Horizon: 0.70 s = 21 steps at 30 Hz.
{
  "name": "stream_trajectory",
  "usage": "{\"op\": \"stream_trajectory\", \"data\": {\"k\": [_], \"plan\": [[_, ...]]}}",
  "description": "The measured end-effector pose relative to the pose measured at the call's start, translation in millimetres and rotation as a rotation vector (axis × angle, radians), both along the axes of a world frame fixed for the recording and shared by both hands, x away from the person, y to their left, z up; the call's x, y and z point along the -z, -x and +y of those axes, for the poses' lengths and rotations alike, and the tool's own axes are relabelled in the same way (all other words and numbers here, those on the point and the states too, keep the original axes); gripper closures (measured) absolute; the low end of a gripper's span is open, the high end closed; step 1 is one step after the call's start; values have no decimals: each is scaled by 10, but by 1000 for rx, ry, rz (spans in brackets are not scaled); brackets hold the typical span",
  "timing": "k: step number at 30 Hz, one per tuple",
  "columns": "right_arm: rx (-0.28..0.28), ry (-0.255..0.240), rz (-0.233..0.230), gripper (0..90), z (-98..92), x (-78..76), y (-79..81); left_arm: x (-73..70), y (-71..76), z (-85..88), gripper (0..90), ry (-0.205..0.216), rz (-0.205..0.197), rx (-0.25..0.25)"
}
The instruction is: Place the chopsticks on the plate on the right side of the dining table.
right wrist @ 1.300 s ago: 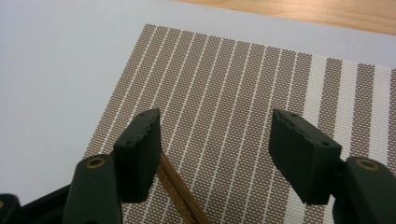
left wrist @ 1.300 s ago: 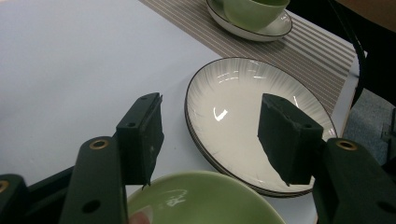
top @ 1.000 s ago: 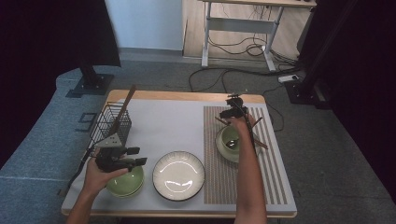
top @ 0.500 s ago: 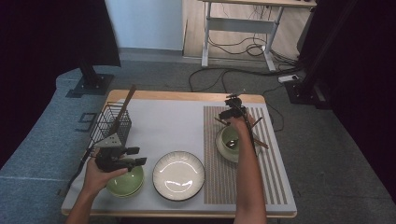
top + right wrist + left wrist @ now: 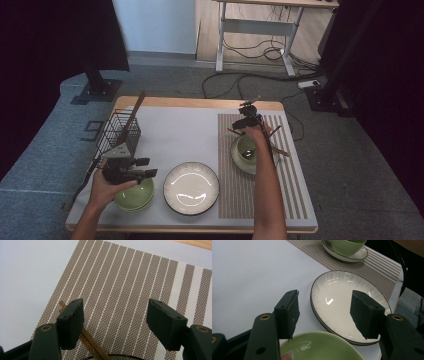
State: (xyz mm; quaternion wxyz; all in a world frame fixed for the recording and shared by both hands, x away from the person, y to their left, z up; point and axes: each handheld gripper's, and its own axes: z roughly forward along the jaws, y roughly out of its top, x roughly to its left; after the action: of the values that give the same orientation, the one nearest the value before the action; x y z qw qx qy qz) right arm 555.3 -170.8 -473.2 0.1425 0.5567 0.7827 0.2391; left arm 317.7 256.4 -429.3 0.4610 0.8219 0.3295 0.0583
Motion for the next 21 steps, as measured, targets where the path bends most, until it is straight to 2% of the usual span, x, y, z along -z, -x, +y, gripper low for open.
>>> {"op": "stream_trajectory", "data": {"k": [13, 21], "plan": [[3, -3, -6, 298, 45, 13, -14, -10, 7, -1, 402, 5, -1, 0], [-12, 5, 9, 294, 70, 35, -9, -2, 5, -10, 402, 3, 1, 4]]}}
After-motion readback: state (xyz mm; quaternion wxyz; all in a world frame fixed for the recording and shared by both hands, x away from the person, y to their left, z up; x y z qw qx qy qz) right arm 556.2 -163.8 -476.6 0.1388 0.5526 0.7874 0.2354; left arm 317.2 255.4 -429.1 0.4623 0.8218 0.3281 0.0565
